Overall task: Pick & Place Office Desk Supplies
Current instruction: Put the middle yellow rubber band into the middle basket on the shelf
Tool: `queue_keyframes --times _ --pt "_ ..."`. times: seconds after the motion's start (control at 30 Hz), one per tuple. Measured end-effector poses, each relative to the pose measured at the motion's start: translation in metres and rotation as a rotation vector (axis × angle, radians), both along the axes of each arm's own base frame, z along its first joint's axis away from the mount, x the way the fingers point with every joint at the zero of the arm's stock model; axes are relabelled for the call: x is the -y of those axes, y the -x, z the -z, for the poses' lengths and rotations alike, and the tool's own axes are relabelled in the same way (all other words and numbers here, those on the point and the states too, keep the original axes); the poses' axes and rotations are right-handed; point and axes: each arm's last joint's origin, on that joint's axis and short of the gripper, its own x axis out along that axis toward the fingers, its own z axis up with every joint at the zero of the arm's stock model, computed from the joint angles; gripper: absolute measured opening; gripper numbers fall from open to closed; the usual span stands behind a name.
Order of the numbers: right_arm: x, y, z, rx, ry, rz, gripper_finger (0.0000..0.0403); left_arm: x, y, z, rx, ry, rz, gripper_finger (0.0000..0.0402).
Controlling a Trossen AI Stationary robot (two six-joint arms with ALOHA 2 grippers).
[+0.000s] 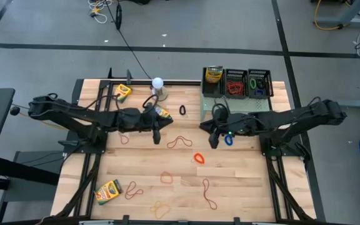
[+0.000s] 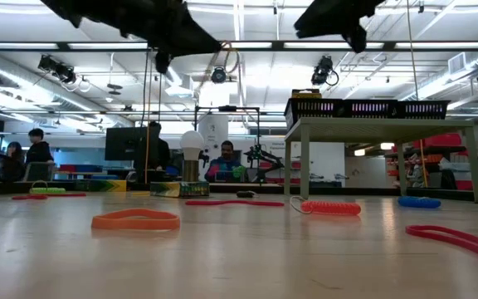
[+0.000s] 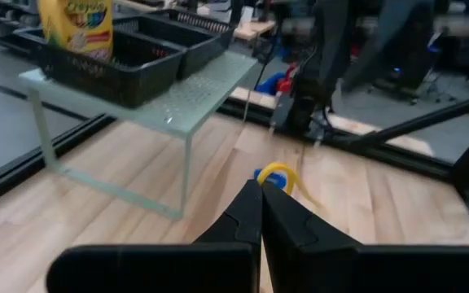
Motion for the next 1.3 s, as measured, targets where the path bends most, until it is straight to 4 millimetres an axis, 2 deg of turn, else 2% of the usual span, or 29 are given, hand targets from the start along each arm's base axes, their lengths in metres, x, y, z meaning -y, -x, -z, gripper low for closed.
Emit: queue_keyframes --times 0.27,0.5,0.97,1.3 --pt "0.004 -0.025 0.011 0.06 -0.029 -0.006 0.0155 0.0 -0.017 -0.006 -0.004 -0.045 0.044 0.0004" --pt "0.012 -0.045 0.017 0.137 -0.081 -0.062 0.0184 0.001 -0.028 -0.011 0.0 -0.057 0.057 0.0004" --pt "0.027 -0.065 0.031 0.172 -0.102 -0.039 0.0181 0.002 -0.032 -0.019 0.079 -0.05 0.054 0.0004" --pt "0.028 -0.069 0.027 0.232 -0.024 -0.069 0.0123 0.001 -0.032 -0.024 0.126 -0.047 0.052 0.0005"
